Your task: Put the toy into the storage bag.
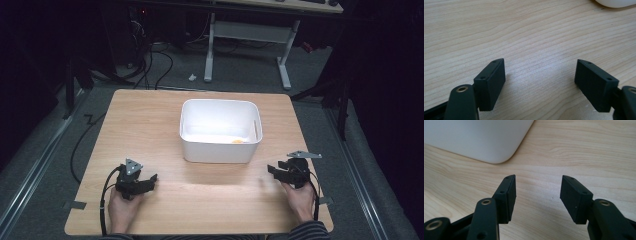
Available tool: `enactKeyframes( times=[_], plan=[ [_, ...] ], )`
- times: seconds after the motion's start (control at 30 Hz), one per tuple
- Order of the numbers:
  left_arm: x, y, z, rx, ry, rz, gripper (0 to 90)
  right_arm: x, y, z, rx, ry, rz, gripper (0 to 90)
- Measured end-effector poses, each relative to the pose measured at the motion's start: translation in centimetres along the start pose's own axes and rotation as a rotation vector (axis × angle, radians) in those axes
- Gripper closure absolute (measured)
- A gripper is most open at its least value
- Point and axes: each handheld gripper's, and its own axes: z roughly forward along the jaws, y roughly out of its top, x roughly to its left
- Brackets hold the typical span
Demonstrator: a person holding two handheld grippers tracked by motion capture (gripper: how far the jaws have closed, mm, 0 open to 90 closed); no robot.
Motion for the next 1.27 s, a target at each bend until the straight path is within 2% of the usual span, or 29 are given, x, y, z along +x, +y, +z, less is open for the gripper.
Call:
enactKeyframes(
  times=[0.1,0.27,0.3,0.43,0.53,0.67,0.73,0.77,0.8,0.83,0.87,0.9,0.97,1.27],
  plan=[
    [0.0,0.0,0.0,0.000,0.000,0.000,24.8,0.2,-0.1,0.5,0.010,-0.025,-0.015,45.6],
    [0.0,0.0,0.0,0.000,0.000,0.000,24.9,0.5,-0.1,1.4,0.009,-0.035,-0.023,45.0],
    [0.0,0.0,0.0,0.000,0.000,0.000,24.9,0.6,-0.1,1.7,0.013,-0.048,-0.038,44.5],
    [0.0,0.0,0.0,0.000,0.001,0.001,24.7,0.6,-0.2,2.3,0.010,-0.064,-0.046,43.7],
    [0.0,0.0,0.0,0.000,0.000,0.000,24.8,0.3,-0.1,2.6,0.011,-0.077,-0.045,43.1],
    [0.0,0.0,0.0,0.000,0.001,0.001,24.7,-0.4,-0.1,3.0,0.002,-0.087,-0.011,40.9],
    [0.0,0.0,0.0,0.000,0.001,0.001,24.7,-0.3,-0.2,3.4,0.017,-0.101,-0.016,39.9],
    [0.0,0.0,0.0,0.000,0.000,0.001,24.7,-0.1,-0.4,3.9,0.038,-0.128,-0.049,36.7],
    [0.0,0.0,0.0,0.000,0.001,0.001,24.7,-0.1,-0.4,3.9,0.038,-0.128,-0.049,36.7],
    [0.0,0.0,0.0,0.000,0.001,0.001,24.7,0.0,-0.5,4.0,0.028,-0.135,-0.064,35.5],
    [0.0,0.0,0.0,0.000,0.001,0.001,24.7,0.0,-0.6,4.1,0.019,-0.126,-0.058,33.4],
    [0.0,0.0,0.0,0.000,0.001,0.001,24.6,-0.2,-1.0,4.3,-0.022,-0.121,-0.070,29.0],
    [0.0,0.0,0.0,0.000,0.001,0.001,24.6,-0.3,-1.2,4.3,-0.042,-0.118,-0.070,28.6],
    [0.0,0.0,0.0,0.002,0.000,0.002,24.5,-0.2,-1.3,4.2,-0.044,-0.128,-0.063,28.5]
  ],
)
